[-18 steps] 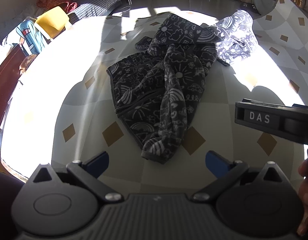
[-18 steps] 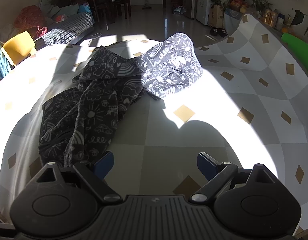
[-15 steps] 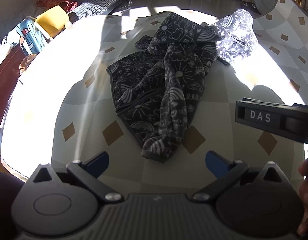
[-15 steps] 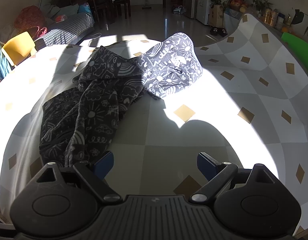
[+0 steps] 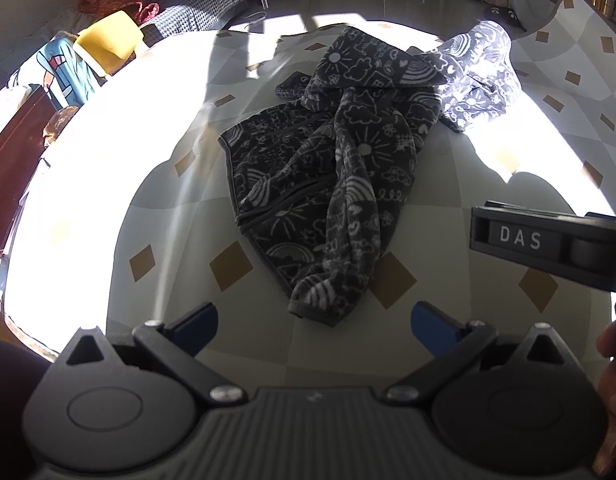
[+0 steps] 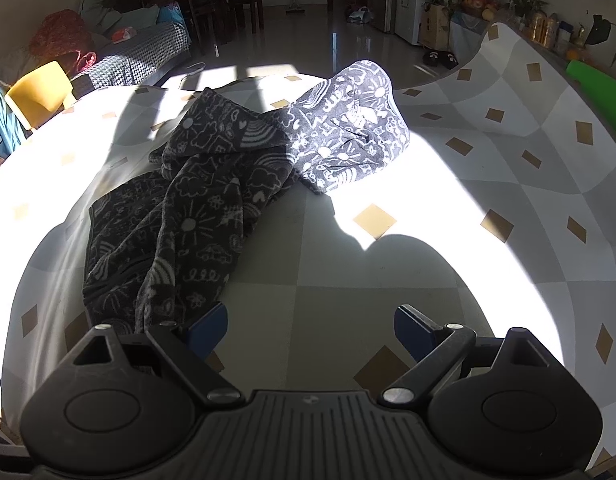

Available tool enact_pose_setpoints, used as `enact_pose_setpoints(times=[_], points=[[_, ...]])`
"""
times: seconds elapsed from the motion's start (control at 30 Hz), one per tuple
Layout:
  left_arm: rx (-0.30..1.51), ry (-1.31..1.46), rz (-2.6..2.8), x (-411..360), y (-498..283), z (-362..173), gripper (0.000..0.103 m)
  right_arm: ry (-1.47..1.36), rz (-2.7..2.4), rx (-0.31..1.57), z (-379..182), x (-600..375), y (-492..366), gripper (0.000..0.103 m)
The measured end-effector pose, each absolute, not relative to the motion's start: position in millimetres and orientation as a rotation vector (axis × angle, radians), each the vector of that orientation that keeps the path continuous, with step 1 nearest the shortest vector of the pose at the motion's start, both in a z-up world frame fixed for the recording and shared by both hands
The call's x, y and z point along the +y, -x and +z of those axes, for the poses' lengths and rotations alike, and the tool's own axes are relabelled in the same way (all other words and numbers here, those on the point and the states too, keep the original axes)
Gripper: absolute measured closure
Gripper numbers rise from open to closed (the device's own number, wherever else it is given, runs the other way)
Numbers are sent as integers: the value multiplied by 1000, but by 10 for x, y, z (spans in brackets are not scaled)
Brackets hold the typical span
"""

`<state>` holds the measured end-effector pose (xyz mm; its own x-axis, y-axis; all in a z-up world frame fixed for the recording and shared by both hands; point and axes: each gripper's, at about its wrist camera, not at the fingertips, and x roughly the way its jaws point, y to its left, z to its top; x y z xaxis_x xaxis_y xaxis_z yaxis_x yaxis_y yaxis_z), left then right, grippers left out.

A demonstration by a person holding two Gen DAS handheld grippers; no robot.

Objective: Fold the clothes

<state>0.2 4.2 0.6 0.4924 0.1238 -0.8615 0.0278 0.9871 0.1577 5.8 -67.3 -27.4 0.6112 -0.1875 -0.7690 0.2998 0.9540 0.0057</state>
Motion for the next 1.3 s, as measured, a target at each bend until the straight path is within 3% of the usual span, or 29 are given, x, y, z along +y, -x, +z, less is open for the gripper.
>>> enact_pose_setpoints(times=[1.3], points=[[1037,-153,88,86,100,67,0,-109,-265,831,-207,-586,35,12]])
